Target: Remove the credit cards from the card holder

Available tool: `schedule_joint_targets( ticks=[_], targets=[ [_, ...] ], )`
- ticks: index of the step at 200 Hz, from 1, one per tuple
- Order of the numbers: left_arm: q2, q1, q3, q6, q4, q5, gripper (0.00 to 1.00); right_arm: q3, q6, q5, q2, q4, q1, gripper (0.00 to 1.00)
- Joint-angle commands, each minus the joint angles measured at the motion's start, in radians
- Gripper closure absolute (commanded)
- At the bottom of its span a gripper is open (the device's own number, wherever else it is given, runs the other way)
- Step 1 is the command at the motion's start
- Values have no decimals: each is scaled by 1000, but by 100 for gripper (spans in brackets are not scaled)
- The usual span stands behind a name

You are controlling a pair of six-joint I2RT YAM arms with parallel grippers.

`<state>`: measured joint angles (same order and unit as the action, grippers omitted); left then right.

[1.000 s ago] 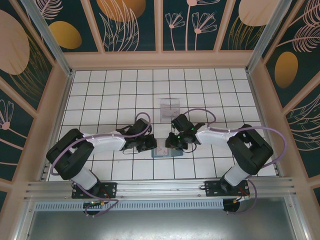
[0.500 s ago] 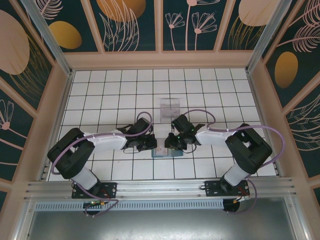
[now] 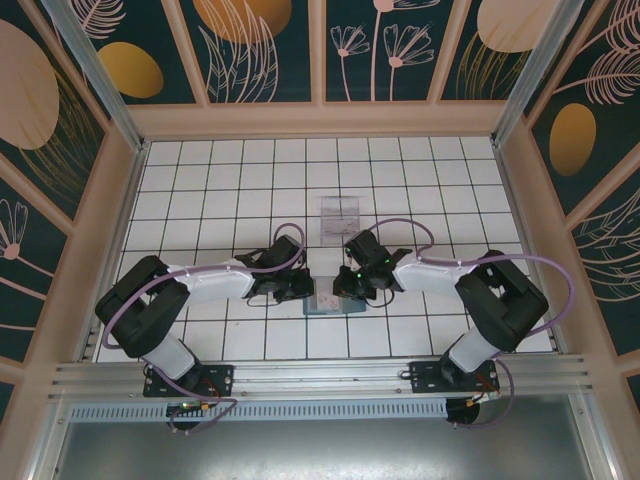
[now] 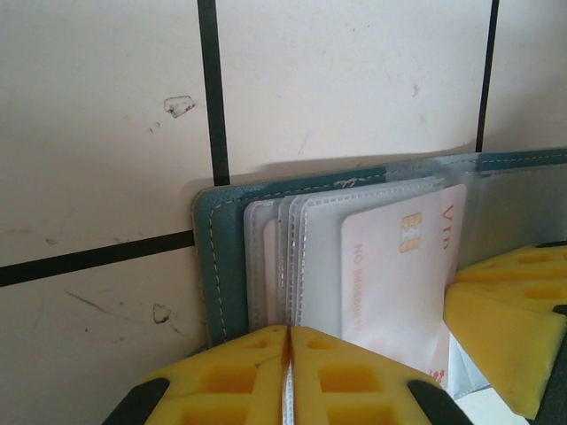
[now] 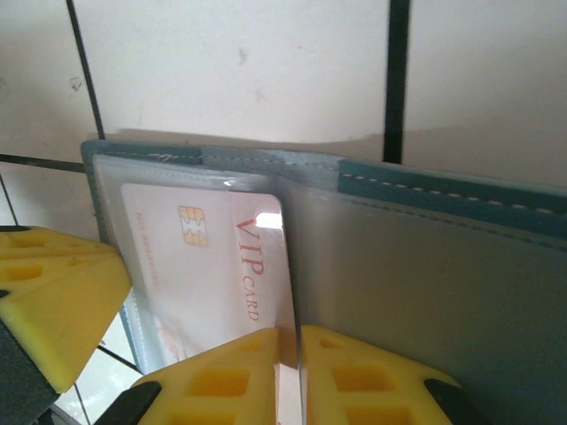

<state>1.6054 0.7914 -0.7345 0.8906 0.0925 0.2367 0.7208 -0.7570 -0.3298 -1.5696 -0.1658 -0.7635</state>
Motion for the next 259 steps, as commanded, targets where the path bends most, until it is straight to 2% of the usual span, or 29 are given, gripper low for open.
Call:
schedule_joint_targets(
  ticks=[1, 43, 92, 259],
  targets=[
    [4, 0, 1, -19, 110, -68, 87, -15, 17, 51, 16, -63, 3, 85],
    [-41, -1, -29, -9, 116, -51, 80, -47, -3, -40, 22, 46, 4, 78],
    [-46, 15, -89, -22, 179, -72, 71, -52, -7, -51, 38, 59, 9, 75],
    [80, 36, -83, -48, 217, -143, 75, -119, -31, -156, 24, 218, 48, 73]
  ],
)
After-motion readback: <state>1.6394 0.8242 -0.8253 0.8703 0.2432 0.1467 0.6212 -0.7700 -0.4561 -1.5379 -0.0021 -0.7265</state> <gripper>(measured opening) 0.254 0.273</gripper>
